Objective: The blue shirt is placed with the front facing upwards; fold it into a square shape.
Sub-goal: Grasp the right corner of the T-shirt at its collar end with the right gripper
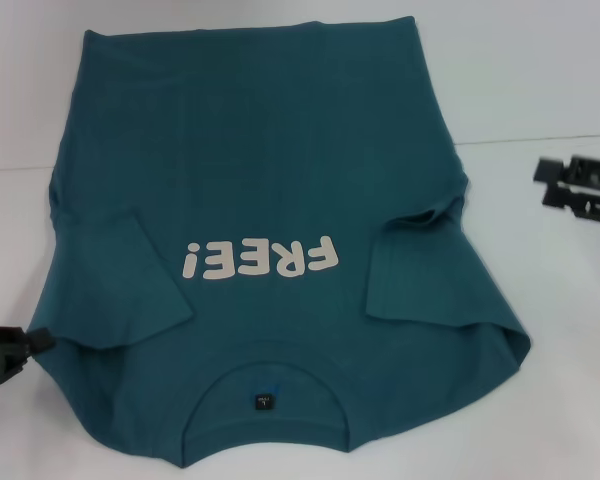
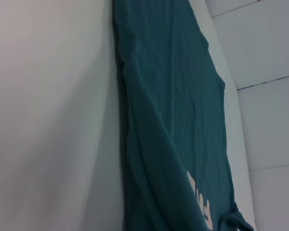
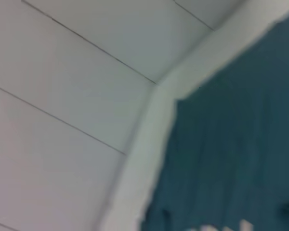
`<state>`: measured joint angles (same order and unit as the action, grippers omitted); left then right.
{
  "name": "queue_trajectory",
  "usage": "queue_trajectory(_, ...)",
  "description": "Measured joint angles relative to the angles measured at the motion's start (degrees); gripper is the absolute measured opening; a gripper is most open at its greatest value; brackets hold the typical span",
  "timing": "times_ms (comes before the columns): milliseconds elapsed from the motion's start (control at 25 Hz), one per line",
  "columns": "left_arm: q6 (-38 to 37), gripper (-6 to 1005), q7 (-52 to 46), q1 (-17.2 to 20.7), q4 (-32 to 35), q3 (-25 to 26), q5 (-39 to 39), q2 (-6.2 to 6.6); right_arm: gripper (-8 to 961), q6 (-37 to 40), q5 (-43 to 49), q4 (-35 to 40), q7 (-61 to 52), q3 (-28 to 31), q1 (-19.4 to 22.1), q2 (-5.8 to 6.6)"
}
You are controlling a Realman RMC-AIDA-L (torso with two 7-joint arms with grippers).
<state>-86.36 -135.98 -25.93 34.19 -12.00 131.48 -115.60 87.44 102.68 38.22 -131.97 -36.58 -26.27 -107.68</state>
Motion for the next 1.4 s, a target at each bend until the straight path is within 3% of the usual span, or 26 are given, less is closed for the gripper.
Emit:
queue_trajectory(240, 0.5, 7, 0.0, -0.3, -0.1, 0.1, -0.1, -0.03, 680, 2.8, 7.1, 1.2, 0.3, 0.4, -0.2, 3.14)
queue_trajectory(440, 1.2, 9, 0.1, -0.4, -0.2, 0.2, -0.1, -0.14, 681, 7.5, 14.9, 5.6, -1.3, 1.8, 0.0, 3.91)
queue_trajectory(600, 1.4, 11, 0.1, -0.7, -0.3, 0.2, -0.1, -0.29, 681, 7.8, 23.7, 5.6, -2.3, 3.4, -1.3, 3.7)
queue_trajectory(880, 2.1, 14, 0.2, -1.0, -0.4, 0.0, -0.1, -0.6, 682, 4.2, 27.7, 3.7, -3.3, 2.8, -2.6, 2.66)
queue_trajectory(1120, 2.9, 16, 0.2, -1.0, -1.1, -0.1, -0.1, -0.77, 682, -0.4, 32.7, -2.5, -3.6, 2.7, -6.4, 2.25)
queue_trajectory(1400, 2.9, 19, 0.3, -0.9, -1.1, -0.1, -0.1, -0.77, 682, -5.1, 39.1, -3.7, -6.0, 2.4, -10.5, 0.06)
